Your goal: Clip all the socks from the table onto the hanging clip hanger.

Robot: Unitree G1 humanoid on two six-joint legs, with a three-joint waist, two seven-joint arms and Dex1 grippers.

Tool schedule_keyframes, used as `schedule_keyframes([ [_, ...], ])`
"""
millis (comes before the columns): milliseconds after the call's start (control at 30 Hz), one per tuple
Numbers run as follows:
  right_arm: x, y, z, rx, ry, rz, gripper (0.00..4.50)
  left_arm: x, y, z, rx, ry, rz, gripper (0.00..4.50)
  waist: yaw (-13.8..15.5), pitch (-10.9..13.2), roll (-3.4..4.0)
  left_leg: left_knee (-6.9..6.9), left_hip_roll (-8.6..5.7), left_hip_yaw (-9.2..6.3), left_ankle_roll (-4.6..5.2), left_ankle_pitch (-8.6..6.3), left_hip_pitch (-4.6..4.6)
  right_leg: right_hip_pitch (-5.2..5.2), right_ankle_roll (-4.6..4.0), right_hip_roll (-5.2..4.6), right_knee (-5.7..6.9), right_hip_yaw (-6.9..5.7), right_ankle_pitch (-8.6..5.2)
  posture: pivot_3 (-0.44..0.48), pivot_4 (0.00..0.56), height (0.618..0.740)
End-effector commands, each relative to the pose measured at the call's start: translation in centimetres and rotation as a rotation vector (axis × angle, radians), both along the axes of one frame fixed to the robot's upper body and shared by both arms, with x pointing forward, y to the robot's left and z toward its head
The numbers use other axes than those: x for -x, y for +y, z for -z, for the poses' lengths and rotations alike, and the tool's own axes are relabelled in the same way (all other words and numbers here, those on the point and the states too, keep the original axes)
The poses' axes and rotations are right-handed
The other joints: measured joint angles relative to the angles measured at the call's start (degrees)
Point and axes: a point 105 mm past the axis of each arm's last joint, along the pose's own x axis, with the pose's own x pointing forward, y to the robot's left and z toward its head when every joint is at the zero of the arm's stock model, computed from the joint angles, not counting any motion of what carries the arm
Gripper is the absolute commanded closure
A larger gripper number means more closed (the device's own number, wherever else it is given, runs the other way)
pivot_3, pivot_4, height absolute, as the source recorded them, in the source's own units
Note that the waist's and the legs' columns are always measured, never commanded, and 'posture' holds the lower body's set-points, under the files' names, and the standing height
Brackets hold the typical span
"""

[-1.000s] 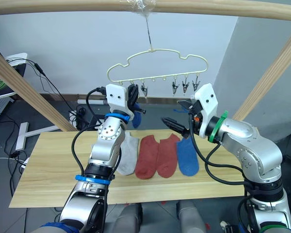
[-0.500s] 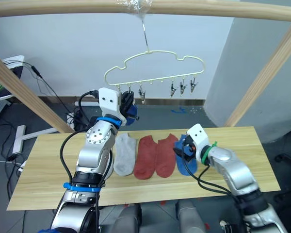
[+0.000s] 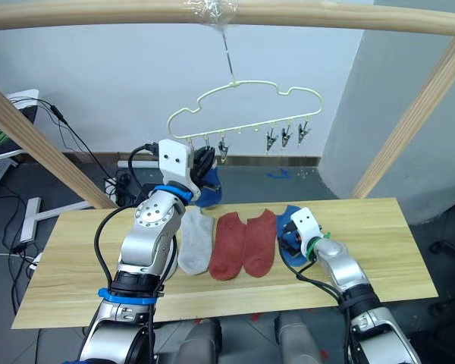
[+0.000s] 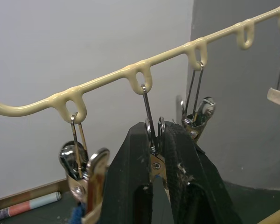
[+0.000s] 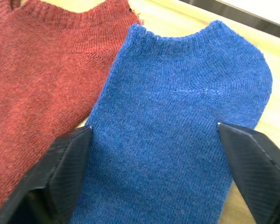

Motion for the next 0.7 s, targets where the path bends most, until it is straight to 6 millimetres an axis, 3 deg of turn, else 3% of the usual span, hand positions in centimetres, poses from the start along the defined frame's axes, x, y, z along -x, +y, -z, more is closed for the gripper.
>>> schedule_keyframes([
  [33,1.7,-1.4,3.0,0.061,0.097,0.007,1.29,0.5,-0.1,-1.1,0.005,-0.041,0.013,4.4,0.0,0.0,0.0,0.0,0.0,0.0,0.0,0.0,0.01,0.0,-0.07,0.0,0.01,0.0,-0.04,-0.014,0.261,0.74],
  [333,4.9,-3.8,3.6,0.078,0.14,-0.042,4.47,0.8,0.1,-0.9,0.005,-0.023,0.034,4.4,0.8,0.0,0.0,-0.04,-0.01,0.0,0.0,-0.01,0.0,0.02,-0.19,-0.02,-0.03,0.0,-0.13,-0.011,0.255,0.74],
  [433,5.4,-3.8,1.9,0.111,0.043,-0.122,4.47,0.7,0.1,-0.7,0.045,0.027,0.076,4.4,0.9,0.0,0.0,-0.02,-0.01,0.0,0.0,-0.01,0.01,0.02,-0.23,-0.02,-0.02,0.0,-0.16,-0.01,0.253,0.74],
  [567,5.9,-2.8,-3.5,0.169,-0.232,-0.285,4.47,0.3,1.0,-0.6,0.207,0.177,0.151,4.4,0.9,0.0,0.01,-0.04,-0.02,0.02,-0.01,-0.01,-0.06,-0.06,-0.24,-0.02,-0.05,0.01,-0.19,-0.013,0.251,0.74],
  [700,6.6,-0.8,-7.0,0.2,-0.426,-0.401,4.47,0.2,1.4,-0.9,0.368,0.317,0.229,4.4,-0.6,0.0,0.01,-0.03,0.01,0.05,0.0,-0.01,-0.06,-0.14,-0.21,-0.02,-0.01,0.03,-0.18,-0.022,0.246,0.74],
])
